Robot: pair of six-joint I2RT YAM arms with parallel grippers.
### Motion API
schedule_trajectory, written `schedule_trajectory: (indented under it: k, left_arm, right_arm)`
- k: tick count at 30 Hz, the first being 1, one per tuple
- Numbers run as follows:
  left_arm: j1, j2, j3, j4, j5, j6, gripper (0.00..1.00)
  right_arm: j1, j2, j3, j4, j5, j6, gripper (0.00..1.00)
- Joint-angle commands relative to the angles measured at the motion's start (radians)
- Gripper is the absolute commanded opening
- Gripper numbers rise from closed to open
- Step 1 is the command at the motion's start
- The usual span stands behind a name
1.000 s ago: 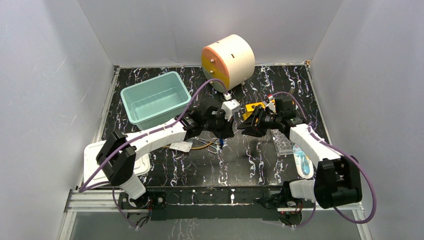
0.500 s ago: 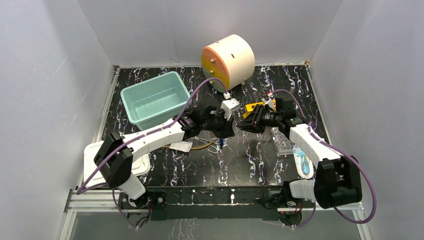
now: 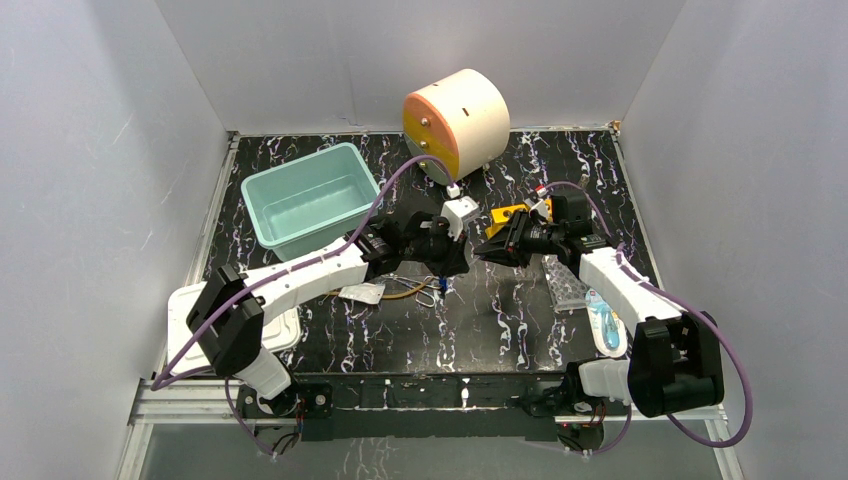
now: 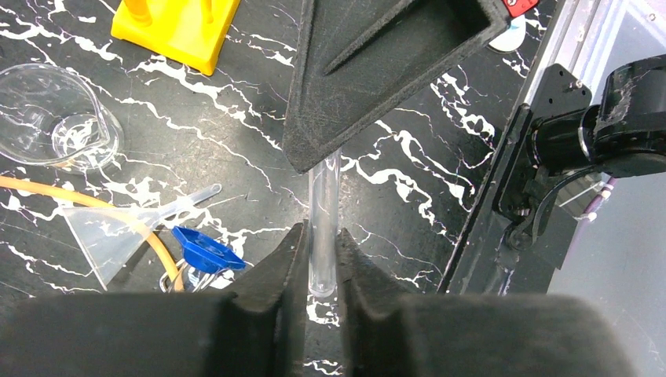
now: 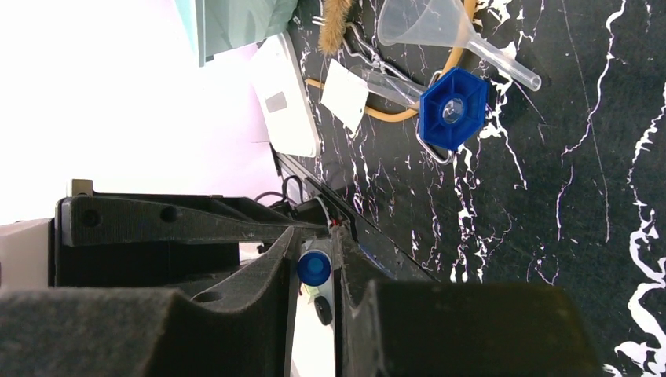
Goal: Organize the chemistry lab equipment
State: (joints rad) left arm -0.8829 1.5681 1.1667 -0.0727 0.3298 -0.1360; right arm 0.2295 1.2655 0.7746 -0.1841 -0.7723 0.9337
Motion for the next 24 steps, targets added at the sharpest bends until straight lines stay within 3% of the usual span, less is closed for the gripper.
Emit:
schedule_trajectory:
  k: [1, 5, 9, 16, 24]
  left_arm:
    - [0.017, -0.057, 0.031, -0.007, -0.003, -0.009, 0.27]
    - [0.034, -0.075, 0.017, 0.000, -0.031, -0.037, 0.59]
    - [0.060, -0.112, -0.007, 0.006, -0.044, -0.072, 0.75]
    - [0.077, -0.167, -0.134, 0.090, -0.075, -0.177, 0.80]
    - [0.077, -0.169, -0.164, 0.086, -0.083, -0.182, 0.80]
  right_arm:
    - [0.003, -0.010, 0.071, -0.035, 0.001, -0.028, 0.22]
    - [0.001, -0.004, 0.154, -0.188, 0.125, -0.143, 0.21]
    - [0.001, 0.010, 0.275, -0.402, 0.348, -0.294, 0.22]
    - [0.002, 0.010, 0.405, -0.645, 0.793, -0.447, 0.23]
    - [0.000, -0.013, 0.442, -0.732, 1.076, -0.484, 0.23]
